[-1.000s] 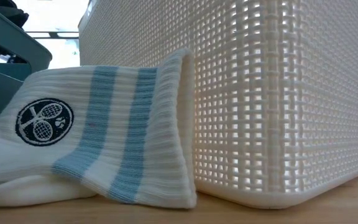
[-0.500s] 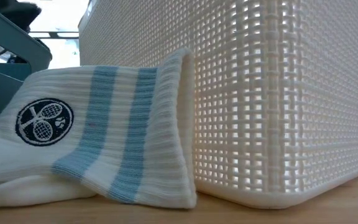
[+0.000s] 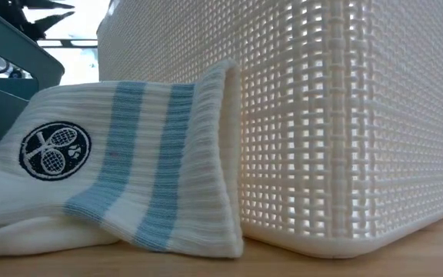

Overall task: Pick & Place Cloths
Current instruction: Put the gray sock into the green bin

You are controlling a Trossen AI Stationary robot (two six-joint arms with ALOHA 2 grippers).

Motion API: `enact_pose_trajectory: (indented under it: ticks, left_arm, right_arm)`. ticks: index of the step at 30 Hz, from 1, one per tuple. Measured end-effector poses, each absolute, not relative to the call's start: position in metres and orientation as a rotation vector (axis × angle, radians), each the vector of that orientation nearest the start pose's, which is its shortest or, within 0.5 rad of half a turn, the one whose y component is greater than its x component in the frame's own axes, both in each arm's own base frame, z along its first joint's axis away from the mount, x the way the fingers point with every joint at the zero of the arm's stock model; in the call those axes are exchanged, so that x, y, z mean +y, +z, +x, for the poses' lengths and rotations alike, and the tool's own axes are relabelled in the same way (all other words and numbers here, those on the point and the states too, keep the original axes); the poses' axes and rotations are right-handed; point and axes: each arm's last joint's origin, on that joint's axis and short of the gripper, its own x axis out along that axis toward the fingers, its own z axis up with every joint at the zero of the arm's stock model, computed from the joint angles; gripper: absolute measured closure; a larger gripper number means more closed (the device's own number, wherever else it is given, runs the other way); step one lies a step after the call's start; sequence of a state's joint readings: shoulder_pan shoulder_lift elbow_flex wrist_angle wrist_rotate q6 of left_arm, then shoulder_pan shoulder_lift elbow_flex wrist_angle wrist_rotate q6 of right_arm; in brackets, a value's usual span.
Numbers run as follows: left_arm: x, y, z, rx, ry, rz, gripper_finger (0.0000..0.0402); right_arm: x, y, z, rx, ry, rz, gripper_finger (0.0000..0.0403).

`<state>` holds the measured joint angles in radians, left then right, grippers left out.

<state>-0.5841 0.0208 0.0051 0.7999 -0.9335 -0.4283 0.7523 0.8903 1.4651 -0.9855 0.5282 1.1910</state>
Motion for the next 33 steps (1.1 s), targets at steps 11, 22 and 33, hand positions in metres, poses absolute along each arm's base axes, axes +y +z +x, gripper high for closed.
enact_pose_trajectory:
  ticks: [11, 22, 33]
  left_arm:
    - [-0.027, 0.251, 0.081, -0.572, 0.125, -0.976, 0.0374]
    - [-0.032, 0.274, 0.095, -0.540, 0.307, -0.918, 0.0374]
    - [-0.044, 0.295, 0.114, -0.483, 0.370, -0.790, 0.0350]
  right_arm:
    - [0.068, 0.445, 0.141, 0.412, -0.195, 0.680, 0.0390]
    - [0.056, 0.433, 0.188, 0.404, -0.366, 0.617, 0.0390]
    - [0.046, 0.436, 0.221, 0.295, -0.387, 0.594, 0.0390]
